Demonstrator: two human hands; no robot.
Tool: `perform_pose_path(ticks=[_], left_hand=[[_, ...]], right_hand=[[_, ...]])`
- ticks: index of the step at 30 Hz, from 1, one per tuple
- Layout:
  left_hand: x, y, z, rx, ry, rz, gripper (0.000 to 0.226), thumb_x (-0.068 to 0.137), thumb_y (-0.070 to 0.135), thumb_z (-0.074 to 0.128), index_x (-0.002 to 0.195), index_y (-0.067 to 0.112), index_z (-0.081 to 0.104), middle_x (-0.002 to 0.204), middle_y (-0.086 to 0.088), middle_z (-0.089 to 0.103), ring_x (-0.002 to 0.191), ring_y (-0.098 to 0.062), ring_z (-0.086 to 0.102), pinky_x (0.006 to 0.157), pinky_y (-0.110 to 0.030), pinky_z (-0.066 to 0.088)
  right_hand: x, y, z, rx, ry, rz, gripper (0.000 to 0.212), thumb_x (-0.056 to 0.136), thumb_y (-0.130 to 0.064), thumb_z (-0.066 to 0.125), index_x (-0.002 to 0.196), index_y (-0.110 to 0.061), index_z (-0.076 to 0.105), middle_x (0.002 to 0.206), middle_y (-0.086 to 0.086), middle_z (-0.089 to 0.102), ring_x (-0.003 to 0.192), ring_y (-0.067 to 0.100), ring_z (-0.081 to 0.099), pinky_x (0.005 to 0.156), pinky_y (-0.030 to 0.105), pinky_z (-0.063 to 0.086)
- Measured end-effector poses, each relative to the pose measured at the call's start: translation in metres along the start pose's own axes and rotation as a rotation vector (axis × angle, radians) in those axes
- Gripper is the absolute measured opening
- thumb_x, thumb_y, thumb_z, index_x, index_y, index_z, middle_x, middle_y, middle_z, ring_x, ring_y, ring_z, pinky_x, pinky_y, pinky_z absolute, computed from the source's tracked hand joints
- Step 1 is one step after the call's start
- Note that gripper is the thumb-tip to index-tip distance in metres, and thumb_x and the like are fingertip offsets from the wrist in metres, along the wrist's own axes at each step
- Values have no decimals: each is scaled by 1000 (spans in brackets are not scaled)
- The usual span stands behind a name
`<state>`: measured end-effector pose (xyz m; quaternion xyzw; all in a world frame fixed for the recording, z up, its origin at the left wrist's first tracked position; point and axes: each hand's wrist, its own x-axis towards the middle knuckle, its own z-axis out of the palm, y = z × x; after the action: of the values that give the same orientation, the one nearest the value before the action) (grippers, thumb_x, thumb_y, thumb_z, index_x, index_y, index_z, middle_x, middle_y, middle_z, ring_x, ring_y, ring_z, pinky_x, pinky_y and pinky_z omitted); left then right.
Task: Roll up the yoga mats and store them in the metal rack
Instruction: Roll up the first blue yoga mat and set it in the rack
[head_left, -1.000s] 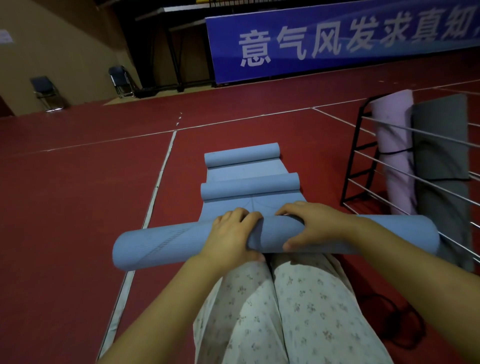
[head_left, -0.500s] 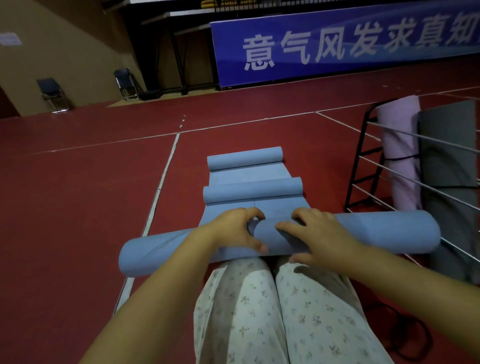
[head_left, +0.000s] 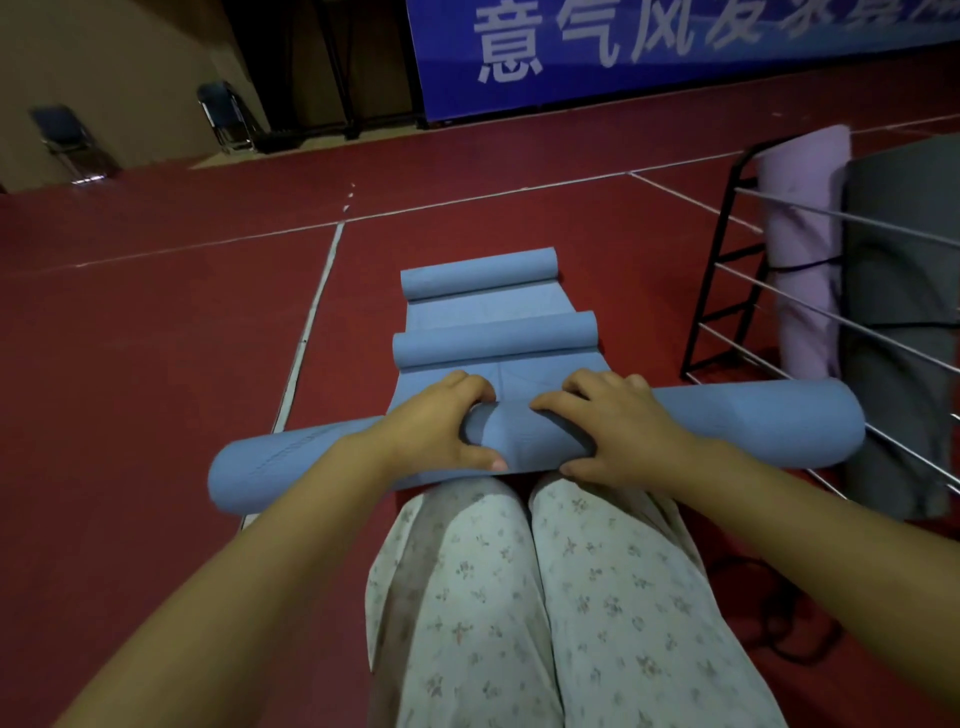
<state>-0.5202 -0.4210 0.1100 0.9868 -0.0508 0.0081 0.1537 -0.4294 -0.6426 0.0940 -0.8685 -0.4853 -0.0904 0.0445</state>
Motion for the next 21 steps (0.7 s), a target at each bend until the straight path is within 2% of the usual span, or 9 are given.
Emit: perform_pose_path(ticks=[3,5,10,14,18,21], left_hand=[[2,-1,4,174,-4,46,78,66,48,78,129,15,43,118,-7,47,104,-24,47,86,-41,43],[5,0,8,225,-18,27,82,65,50,75,131,14,42,118,-10,49,106,-27,47,88,-45,43],[7,-3,6,212,23,6,73,64,50,75,124,18,48,110,-7,55,98,-25,52,82,-38,45],[4,3,-4,217,30,25,64,61,56,71,111,21,52,101,-3,59,91,-24,56,74,-36,47],[-19,29,-37,221,92,55,59,56,52,73,105,22,57,96,1,64,86,-21,59,68,-30,45],[-55,63,-58,316,159,130,63,52,59,66,102,21,60,90,1,65,81,-21,61,65,-33,49]], right_hand=[[10,5,-9,40,-77,13,73,75,-52,66,138,-39,32,119,-3,41,111,21,44,89,39,33],[15,5,-11,57,-130,16,73,75,-51,66,138,-39,31,118,-2,42,111,22,45,89,39,34],[16,-2,-14,-52,-187,-2,82,73,-53,69,141,-34,26,125,1,43,114,25,45,91,42,37],[14,-7,-32,-85,-201,-14,78,73,-47,70,137,-33,28,120,1,47,110,25,47,88,42,40],[-6,-11,-67,-13,-120,-93,77,70,-53,69,136,-38,33,118,-3,50,109,21,49,83,35,37],[-35,-20,-93,32,-71,-142,76,68,-54,70,136,-39,38,117,-5,53,105,19,51,82,33,35]])
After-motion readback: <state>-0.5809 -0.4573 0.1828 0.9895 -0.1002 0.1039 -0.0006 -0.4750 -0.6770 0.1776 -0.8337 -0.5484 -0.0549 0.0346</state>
